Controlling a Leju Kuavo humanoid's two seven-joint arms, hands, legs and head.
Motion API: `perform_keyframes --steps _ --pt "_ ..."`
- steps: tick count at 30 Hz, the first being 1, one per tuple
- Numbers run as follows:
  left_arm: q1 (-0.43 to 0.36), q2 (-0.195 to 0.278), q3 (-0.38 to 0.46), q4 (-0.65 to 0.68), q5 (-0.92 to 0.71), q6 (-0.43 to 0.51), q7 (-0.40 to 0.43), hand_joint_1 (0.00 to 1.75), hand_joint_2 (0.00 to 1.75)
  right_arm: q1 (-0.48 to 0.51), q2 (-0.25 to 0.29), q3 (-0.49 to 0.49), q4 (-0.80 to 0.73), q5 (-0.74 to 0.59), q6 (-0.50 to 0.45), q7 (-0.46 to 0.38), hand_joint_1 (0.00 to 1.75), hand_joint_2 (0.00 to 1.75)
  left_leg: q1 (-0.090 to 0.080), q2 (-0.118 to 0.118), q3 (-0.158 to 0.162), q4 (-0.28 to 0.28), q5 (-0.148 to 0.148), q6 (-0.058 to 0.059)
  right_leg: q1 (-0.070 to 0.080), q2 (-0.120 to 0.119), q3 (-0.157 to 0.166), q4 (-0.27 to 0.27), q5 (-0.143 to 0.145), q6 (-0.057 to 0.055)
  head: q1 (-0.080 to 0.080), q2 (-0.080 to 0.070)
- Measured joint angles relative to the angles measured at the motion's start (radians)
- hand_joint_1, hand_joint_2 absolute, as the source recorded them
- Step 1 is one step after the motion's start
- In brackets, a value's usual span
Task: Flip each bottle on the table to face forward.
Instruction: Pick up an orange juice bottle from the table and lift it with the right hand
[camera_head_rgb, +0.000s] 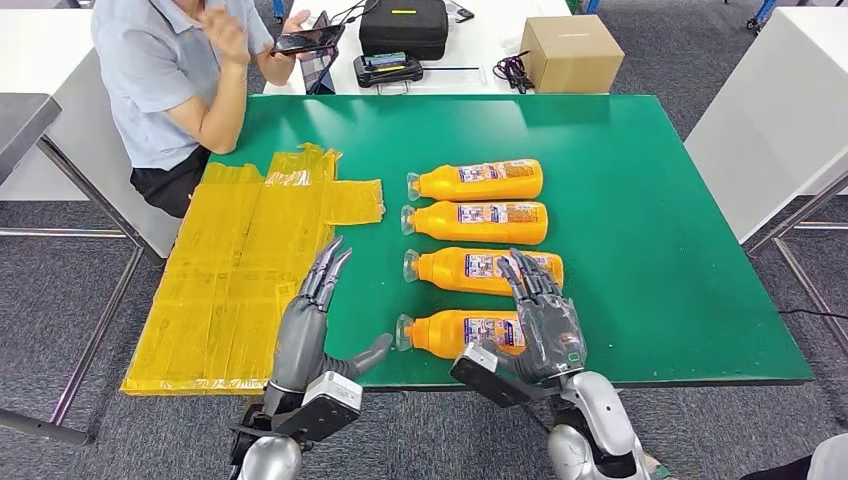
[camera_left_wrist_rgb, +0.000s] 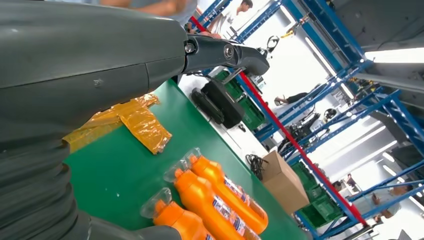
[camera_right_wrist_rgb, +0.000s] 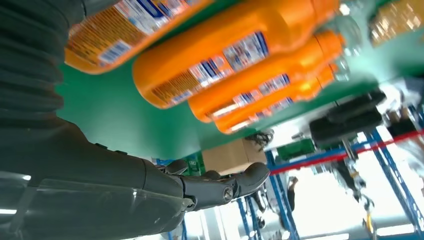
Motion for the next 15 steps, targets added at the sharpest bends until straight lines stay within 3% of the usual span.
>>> perform_keyframes --steps 15 --pt "0.001 0.001 -0.003 -0.002 0.035 -0.052 0.004 0.00 1.75 0.027 -0.099 0.080 0.058 0.077 0.060 0.123 0.00 1.75 0.000 0.000 0.000 0.000 0.000 0.000 0.000 0.000 0.000 0.000 0.000 0.000 0.000 0.000"
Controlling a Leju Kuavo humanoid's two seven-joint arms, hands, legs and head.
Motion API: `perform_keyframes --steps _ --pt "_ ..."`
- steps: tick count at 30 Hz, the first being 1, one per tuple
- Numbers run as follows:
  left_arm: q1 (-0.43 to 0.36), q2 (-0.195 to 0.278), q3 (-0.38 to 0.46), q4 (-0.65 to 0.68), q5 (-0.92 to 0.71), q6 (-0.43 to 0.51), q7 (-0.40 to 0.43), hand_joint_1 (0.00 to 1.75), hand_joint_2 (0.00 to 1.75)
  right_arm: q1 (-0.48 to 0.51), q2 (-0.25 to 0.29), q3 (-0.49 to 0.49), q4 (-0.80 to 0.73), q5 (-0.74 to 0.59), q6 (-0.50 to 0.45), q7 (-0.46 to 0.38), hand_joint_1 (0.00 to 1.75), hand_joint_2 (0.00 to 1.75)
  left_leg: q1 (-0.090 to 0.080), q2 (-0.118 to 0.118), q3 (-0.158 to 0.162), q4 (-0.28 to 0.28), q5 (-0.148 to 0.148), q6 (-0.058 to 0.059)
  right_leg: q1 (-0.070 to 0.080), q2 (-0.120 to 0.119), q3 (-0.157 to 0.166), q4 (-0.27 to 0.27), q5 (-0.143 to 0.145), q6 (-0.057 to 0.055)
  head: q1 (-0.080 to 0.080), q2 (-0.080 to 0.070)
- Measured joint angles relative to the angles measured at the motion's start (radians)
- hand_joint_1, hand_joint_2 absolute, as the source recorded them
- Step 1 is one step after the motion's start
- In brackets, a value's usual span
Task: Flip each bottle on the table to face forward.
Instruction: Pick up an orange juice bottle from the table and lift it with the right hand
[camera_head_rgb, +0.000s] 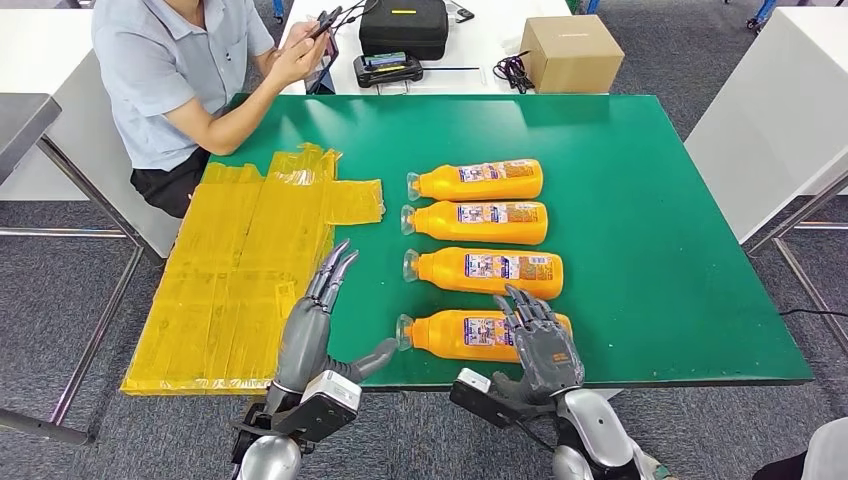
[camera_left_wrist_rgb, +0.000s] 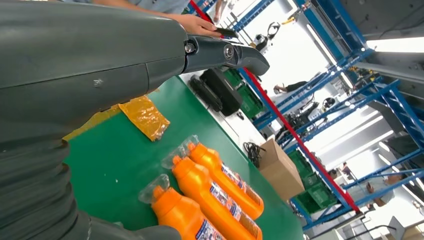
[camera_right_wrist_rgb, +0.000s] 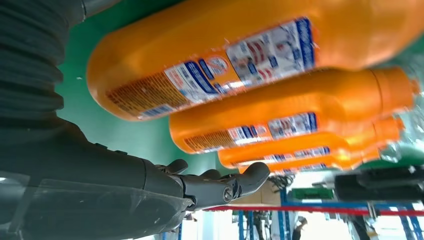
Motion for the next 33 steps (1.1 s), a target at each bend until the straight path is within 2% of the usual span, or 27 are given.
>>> perform_keyframes --steps 7,24,33 --pt "0.004 0.000 0.000 -0.006 0.000 -0.008 0.000 0.00 1.75 -0.006 -0.020 0.013 0.004 0.058 0.005 0.056 0.00 1.75 0.000 0.000 0.000 0.000 0.000 0.000 0.000 0.000 0.000 0.000 0.000 0.000 0.000 0.000" --pt "0.013 0.000 0.001 -0.023 -0.030 -0.005 0.021 0.00 1.75 -0.019 -0.016 0.015 0.031 0.108 0.014 0.095 0.00 1.75 0.000 0.000 0.000 0.000 0.000 0.000 0.000 0.000 0.000 0.000 0.000 0.000 0.000 0.000" --pt "0.016 0.000 0.001 -0.027 -0.041 -0.015 0.022 0.00 1.75 -0.041 -0.015 0.001 0.078 0.136 0.067 0.133 0.00 1.75 0.000 0.000 0.000 0.000 0.000 0.000 0.000 0.000 0.000 0.000 0.000 0.000 0.000 0.000"
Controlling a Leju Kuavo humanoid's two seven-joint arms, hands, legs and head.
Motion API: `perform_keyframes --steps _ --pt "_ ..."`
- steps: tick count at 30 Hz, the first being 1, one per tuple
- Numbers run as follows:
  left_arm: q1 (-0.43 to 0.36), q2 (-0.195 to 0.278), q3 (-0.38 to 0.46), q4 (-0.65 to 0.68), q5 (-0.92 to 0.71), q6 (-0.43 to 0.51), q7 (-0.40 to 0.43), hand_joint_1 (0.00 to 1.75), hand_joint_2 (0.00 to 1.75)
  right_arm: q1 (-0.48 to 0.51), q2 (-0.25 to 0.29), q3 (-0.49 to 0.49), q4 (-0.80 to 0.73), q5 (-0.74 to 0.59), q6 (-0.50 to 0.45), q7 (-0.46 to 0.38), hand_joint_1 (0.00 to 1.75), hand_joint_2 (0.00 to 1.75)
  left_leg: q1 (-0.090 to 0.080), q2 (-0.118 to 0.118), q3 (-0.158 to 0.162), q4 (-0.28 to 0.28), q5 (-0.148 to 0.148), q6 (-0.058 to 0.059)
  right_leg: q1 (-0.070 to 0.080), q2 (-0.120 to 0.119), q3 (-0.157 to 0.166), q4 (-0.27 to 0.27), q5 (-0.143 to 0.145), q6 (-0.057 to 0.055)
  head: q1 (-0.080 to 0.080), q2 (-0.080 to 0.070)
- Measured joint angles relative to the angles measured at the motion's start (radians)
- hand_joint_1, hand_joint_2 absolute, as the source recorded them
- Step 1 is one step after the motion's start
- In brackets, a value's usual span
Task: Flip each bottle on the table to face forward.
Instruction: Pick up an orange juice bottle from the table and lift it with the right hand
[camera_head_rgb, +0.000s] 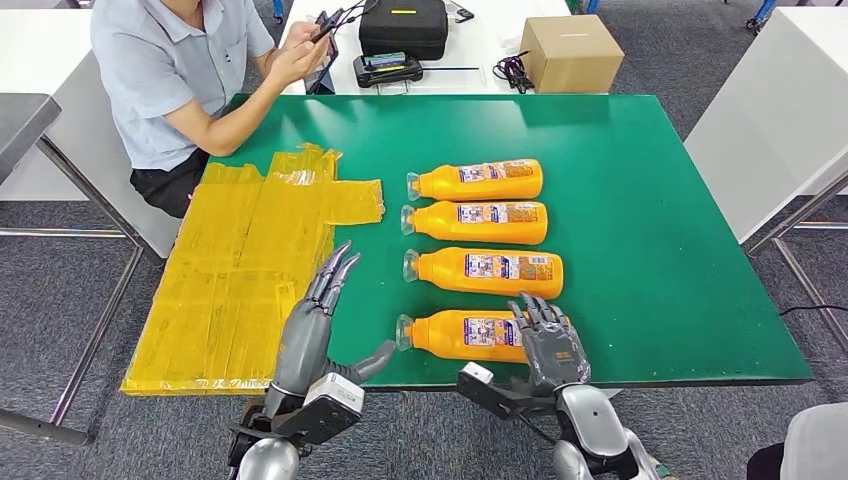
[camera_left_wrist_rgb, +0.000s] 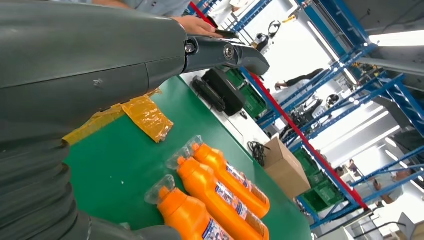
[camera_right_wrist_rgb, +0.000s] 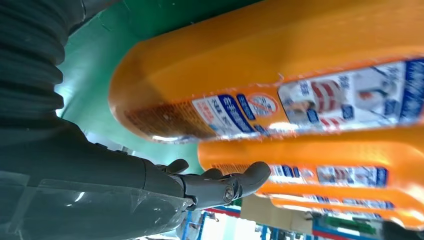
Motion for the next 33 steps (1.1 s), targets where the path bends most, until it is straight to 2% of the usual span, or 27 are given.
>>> perform_keyframes --steps 13,20,24,28,33 --pt "0.000 0.000 -0.001 0.000 -0.013 -0.013 0.007 0.00 1.75 -0.064 0.013 -0.002 0.075 0.063 0.003 0.020 0.00 1.75 0.000 0.000 0.000 0.000 0.000 0.000 0.000 0.000 0.000 0.000 0.000 0.000 0.000 0.000" --pt "0.000 0.000 -0.001 0.000 -0.019 -0.019 0.009 0.00 1.75 -0.079 0.020 -0.004 0.104 0.032 0.012 0.009 0.01 1.75 0.000 0.000 0.000 0.000 0.000 0.000 0.000 0.000 0.000 0.000 0.000 0.000 0.000 0.000" --pt "0.000 0.000 -0.001 0.000 -0.021 -0.020 0.010 0.00 1.75 -0.085 0.018 -0.013 0.123 -0.003 0.028 0.000 1.35 1.75 0.000 0.001 0.001 0.000 0.000 0.000 0.000 0.000 0.000 0.000 0.000 0.000 0.000 0.000" --pt "0.000 0.000 -0.001 0.000 -0.021 -0.020 0.010 0.00 1.75 -0.087 0.010 -0.018 0.146 -0.029 0.040 -0.007 1.56 1.75 0.000 0.000 0.002 0.000 0.000 0.000 0.000 0.000 0.001 0.000 0.000 0.000 0.000 0.000" --pt "-0.001 0.000 -0.004 0.000 -0.019 -0.020 0.008 0.00 1.75 -0.098 -0.005 -0.019 0.169 -0.050 0.045 -0.009 1.71 1.75 0.000 0.000 0.004 0.000 0.000 0.000 0.000 0.000 0.003 0.000 0.000 0.000 0.000 0.000"
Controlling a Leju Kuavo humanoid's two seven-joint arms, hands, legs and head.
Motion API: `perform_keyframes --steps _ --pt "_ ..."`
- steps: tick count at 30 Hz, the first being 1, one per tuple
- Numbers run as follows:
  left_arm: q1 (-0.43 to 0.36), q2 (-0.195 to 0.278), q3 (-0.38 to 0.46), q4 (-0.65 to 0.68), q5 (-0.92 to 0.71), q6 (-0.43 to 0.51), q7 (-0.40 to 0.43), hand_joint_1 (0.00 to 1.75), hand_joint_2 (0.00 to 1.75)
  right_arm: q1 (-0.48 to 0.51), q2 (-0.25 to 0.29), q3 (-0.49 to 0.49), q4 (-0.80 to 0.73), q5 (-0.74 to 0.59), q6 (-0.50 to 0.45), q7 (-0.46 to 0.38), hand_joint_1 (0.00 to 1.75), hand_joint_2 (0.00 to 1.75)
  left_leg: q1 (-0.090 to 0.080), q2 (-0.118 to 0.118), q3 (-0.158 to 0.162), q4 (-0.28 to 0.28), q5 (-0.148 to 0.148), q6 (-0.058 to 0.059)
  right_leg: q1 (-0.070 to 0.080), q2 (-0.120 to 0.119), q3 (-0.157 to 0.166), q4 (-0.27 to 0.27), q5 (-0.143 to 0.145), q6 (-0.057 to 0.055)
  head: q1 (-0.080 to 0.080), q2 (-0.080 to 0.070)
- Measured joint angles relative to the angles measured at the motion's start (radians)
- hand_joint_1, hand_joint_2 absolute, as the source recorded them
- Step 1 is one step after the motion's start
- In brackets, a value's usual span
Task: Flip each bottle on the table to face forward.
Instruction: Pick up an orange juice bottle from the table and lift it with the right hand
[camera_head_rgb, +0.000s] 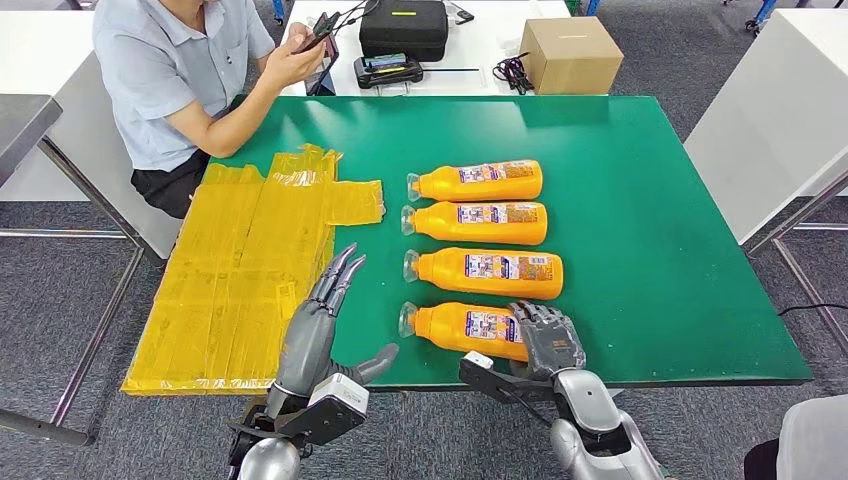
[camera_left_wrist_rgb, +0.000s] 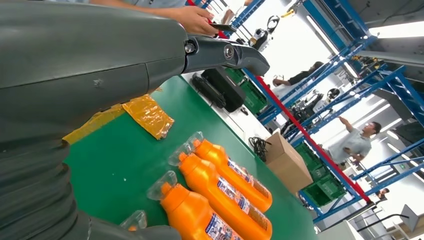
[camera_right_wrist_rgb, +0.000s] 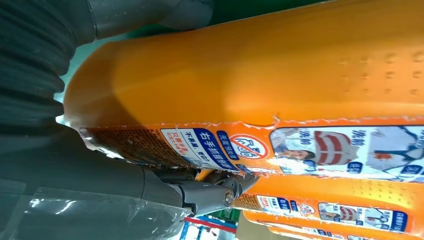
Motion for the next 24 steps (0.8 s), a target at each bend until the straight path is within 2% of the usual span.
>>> perform_keyframes --steps 20,24 --pt "-0.004 0.005 -0.016 0.000 0.008 0.000 -0.004 0.00 1.75 -0.013 -0.028 -0.009 0.031 -0.036 0.002 -0.001 1.75 1.75 0.000 0.000 0.002 0.000 0.000 0.000 0.000 0.000 0.002 0.000 0.000 0.000 0.000 0.000" --pt "-0.007 0.005 -0.020 0.003 0.016 -0.003 -0.010 0.00 1.75 -0.012 -0.034 -0.017 0.039 -0.095 0.009 -0.019 1.75 1.75 0.000 0.000 0.003 0.000 0.000 0.000 0.000 0.000 0.002 -0.001 0.000 0.000 0.000 0.000"
